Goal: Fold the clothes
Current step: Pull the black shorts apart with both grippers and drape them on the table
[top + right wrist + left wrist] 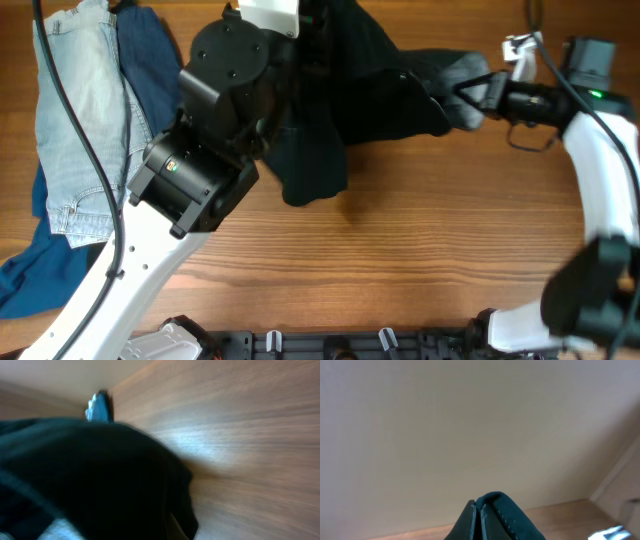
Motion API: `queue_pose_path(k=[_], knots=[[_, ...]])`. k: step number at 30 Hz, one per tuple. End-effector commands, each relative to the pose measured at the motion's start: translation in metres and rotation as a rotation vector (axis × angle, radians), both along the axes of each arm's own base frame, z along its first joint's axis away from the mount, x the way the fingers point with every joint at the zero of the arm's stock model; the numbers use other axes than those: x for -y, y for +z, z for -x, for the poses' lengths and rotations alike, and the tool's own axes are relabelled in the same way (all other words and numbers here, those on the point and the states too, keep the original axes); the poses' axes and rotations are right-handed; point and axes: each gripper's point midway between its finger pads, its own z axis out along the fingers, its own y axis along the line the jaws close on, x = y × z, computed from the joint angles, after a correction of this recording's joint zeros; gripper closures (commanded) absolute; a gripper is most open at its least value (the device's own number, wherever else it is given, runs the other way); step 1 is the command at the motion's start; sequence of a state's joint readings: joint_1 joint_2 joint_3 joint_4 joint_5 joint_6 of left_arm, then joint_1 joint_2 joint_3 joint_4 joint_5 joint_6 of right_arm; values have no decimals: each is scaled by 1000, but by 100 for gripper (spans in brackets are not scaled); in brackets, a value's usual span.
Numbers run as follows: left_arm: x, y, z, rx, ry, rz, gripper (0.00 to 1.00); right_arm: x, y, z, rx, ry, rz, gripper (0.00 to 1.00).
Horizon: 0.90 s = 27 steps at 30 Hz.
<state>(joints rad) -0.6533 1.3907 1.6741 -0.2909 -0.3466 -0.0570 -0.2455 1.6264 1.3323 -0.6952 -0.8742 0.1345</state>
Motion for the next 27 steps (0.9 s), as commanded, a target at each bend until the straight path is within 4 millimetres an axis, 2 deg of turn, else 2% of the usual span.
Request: queue_pose_path(k=[1, 5, 9, 12, 15, 16, 17, 19, 23, 25, 27], knots=[[-20, 12, 5, 14, 69, 15, 96, 15, 70, 20, 155, -76, 182, 96], [-28, 16, 17, 6, 68, 15, 96, 26, 127, 56, 218, -145, 334, 96], [-51, 10, 46, -64, 75, 20, 96, 33, 170, 107, 234, -219, 450, 96], [-69, 1, 68, -129, 84, 27, 96, 38, 182, 136, 219, -269, 508, 96], [-78, -10, 79, -179, 97, 13, 96, 43, 181, 148, 199, -294, 539, 96], [-81, -16, 80, -200, 105, -3, 96, 44, 179, 149, 187, -295, 543, 96], [-87, -33, 76, -260, 166, 0, 96, 46, 173, 142, 163, -292, 543, 95], [-88, -51, 65, -314, 208, -23, 96, 49, 164, 129, 130, -282, 539, 96], [-92, -97, 26, -445, 306, -40, 96, 56, 133, 90, 45, -238, 520, 95], [-95, -123, 1, -504, 348, -59, 96, 53, 112, 60, 17, -184, 473, 96], [-99, -146, -19, -552, 388, -66, 96, 49, 101, 44, 9, -146, 428, 96]])
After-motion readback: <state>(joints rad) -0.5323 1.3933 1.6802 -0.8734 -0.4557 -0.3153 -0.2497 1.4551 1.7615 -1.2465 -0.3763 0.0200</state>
